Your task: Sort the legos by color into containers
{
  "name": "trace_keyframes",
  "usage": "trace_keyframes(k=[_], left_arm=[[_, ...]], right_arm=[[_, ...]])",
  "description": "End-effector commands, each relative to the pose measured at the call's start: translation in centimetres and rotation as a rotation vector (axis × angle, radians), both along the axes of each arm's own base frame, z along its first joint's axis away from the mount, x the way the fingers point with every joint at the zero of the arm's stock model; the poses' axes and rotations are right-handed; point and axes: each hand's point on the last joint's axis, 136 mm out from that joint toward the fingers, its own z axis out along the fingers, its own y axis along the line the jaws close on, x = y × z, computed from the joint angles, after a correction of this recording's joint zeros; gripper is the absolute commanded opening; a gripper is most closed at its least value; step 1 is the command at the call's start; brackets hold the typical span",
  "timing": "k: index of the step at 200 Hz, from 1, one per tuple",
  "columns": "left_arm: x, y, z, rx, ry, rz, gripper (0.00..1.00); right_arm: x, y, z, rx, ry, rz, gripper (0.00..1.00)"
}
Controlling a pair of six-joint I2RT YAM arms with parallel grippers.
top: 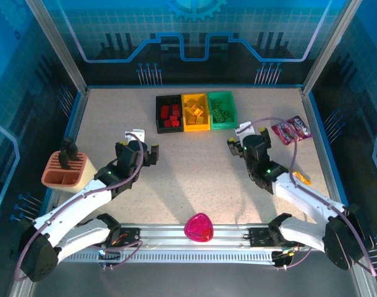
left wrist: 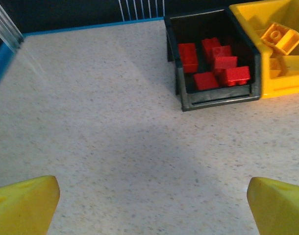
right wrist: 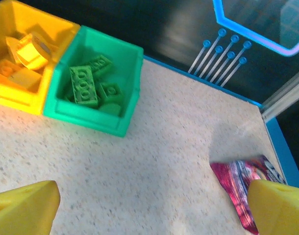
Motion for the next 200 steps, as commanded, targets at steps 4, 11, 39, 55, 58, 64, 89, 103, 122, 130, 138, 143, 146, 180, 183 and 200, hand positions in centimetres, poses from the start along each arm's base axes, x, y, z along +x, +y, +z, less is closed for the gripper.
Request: trace_keyframes(k=[4,11,39,55,58,64,89,103,122,130,138,143,146,180,183,200], left_arm=[[0.3,1.2,0.2,0.113,-0.047,0.027,0.99],[0.3,1.3,0.1,0.118,-0.055,0.034,0.99],[0.1,1.9,-1.0,0.147,-0.069,0.051,0.99],[-0.2,1.4,-2.4,0.183,-0.034,-0.016,0.99],[-0.3,1.4,-2.5,0.184,-0.035,-0.018,0.99],[-0.4,1.6,-2.7,0.183,-0.038,-0.006,0.99],[-0.8,2.5,-3.0,0.182,-0.071,0.027,0.99],[-1.2,3.3,-2.8,0.189,-0.097,0.065,0.99],[-1.9,4.6,-2.8,0.189,-0.135,0.119,0.99],[-2.3,5.0,-3.0,0.185,-0.147,0.134,0.99],[-2.6,5.4,-3.0,0.180,-0.162,0.146,0.99],[-2.9,5.5,-3.1,0.179,-0.167,0.148,0.99],[-3.0,5.6,-3.0,0.177,-0.172,0.150,0.99],[-4.7,7.7,-3.0,0.171,-0.235,0.224,0.99],[-4.8,7.8,-3.1,0.168,-0.237,0.227,0.99],[-5.5,8.3,-3.8,0.130,-0.252,0.244,0.99]], right_arm=[[-2.0,-1.9,-0.4,0.066,-0.057,-0.067,0.95],[-2.7,-2.3,-0.9,0.076,-0.064,-0.068,0.94],[-5.1,-3.8,-1.7,0.099,-0.109,-0.073,0.92],[-6.3,-4.9,-1.6,0.113,-0.152,-0.096,1.00],[-6.5,-5.1,-1.6,0.115,-0.159,-0.101,1.00],[-6.9,-5.5,-1.6,0.118,-0.169,-0.108,1.00],[-8.1,-6.5,-2.1,0.118,-0.183,-0.125,1.00],[-8.5,-6.9,-2.8,0.122,-0.175,-0.142,1.00],[-9.2,-7.3,-3.7,0.151,-0.146,-0.159,1.00],[-9.4,-7.4,-4.1,0.163,-0.134,-0.168,1.00],[-9.7,-7.7,-4.4,0.171,-0.124,-0.182,1.00],[-9.9,-7.9,-4.6,0.174,-0.121,-0.190,1.00],[-9.9,-8.0,-4.6,0.172,-0.122,-0.192,1.00],[-10.3,-8.4,-4.3,0.186,-0.157,-0.200,1.00],[-10.3,-8.4,-4.2,0.187,-0.161,-0.198,1.00],[-10.1,-8.3,-4.0,0.189,-0.182,-0.197,1.00]])
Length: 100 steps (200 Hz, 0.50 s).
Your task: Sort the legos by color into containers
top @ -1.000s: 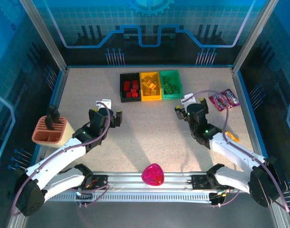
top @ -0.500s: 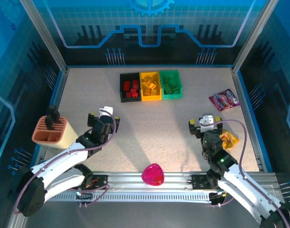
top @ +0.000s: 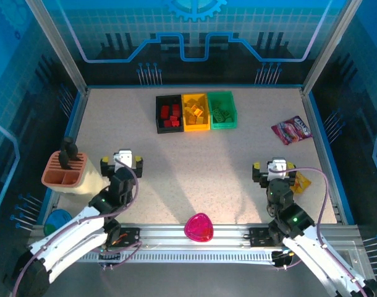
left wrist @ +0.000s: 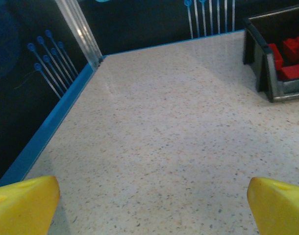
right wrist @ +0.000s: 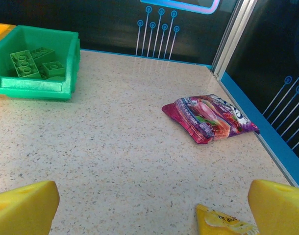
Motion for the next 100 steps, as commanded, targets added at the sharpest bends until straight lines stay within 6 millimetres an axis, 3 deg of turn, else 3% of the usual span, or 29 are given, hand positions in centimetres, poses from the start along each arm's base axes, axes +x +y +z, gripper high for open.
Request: trace_keyframes(k=[1,47,100], left_arm=[[-0.9,1.3,-0.2,-0.032,-0.055,0.062,0.99],[-1.2,1.3,0.1,-0.040,-0.083,0.041,0.99],[-0.8,1.2,0.5,-0.023,-0.134,0.024,0.99]], right_arm=[[0.0,-0.2,-0.3,0.005,-0.018,-0.021,1.00],[1.1,0.6,0.1,-0.006,-0.072,0.003,1.00],[2.1,0.2,0.7,0.014,-0.163,-0.032,1.00]])
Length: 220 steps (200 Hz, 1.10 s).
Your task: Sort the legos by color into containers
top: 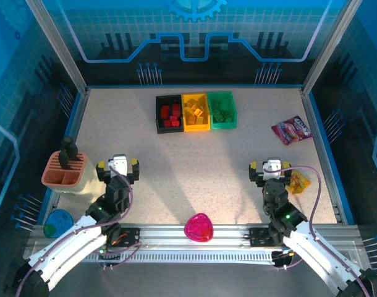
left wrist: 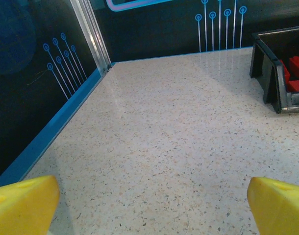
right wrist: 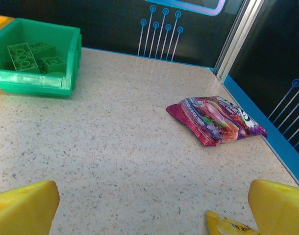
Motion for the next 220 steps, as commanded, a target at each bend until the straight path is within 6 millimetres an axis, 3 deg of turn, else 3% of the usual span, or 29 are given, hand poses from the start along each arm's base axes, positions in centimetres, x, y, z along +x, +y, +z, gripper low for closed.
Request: trace_keyframes(k=[1,128,220], left_arm=[[0.2,0.3,0.8,-0.001,-0.058,0.012,0.99],[1.3,1.1,1.0,-0.069,-0.154,0.005,0.99],[3.2,1.3,0.4,-0.099,-0.145,0.002,0.99]], right_arm=[[0.6,-0.4,2.4,0.046,-0.137,-0.031,1.00],[2.1,-1.7,1.9,0.100,-0.166,-0.049,1.00],[4.7,-1.0,1.6,0.094,-0.170,-0.036,1.00]])
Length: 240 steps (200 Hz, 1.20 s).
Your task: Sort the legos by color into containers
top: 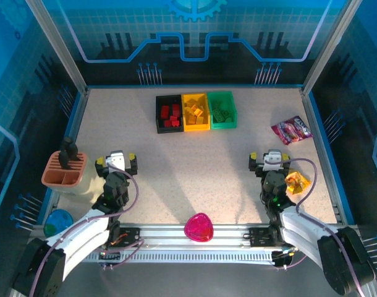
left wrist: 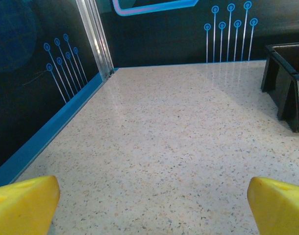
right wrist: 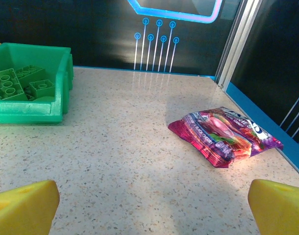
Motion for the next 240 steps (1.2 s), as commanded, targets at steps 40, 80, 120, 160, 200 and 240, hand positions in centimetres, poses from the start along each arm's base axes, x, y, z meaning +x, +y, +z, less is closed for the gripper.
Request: trace_keyframes(k=[40,80,120,160,200,240], left_arm=[[1.4,-0.4,1.5,-0.062,-0.085,-0.026,0.99],[1.9,-0.4,1.4,-0.068,-0.095,-0.029,0.99],[2.5,-0.3,1.4,-0.076,-0.109,-0.028,0.99],[3.6,-0.6,1.3,-0.073,-0.124,-0.035,0.99],[4.5,-0.8,1.4,-0.073,-0.169,-0.037,0.99],[5.4,-1.2,1.4,-0.063,-0.170,-0.049,0.99]], right_arm=[[1.6,0.1,2.1,0.025,-0.121,-0.007,1.00],[1.8,0.2,2.1,0.025,-0.147,-0.007,1.00],[2.3,0.1,2.0,0.030,-0.153,-0.012,1.00],[2.8,-0.3,2.1,0.026,-0.162,-0.031,1.00],[2.5,-1.4,1.9,0.059,-0.170,-0.049,1.00],[3.3,-2.9,1.0,0.091,-0.148,-0.099,1.00]])
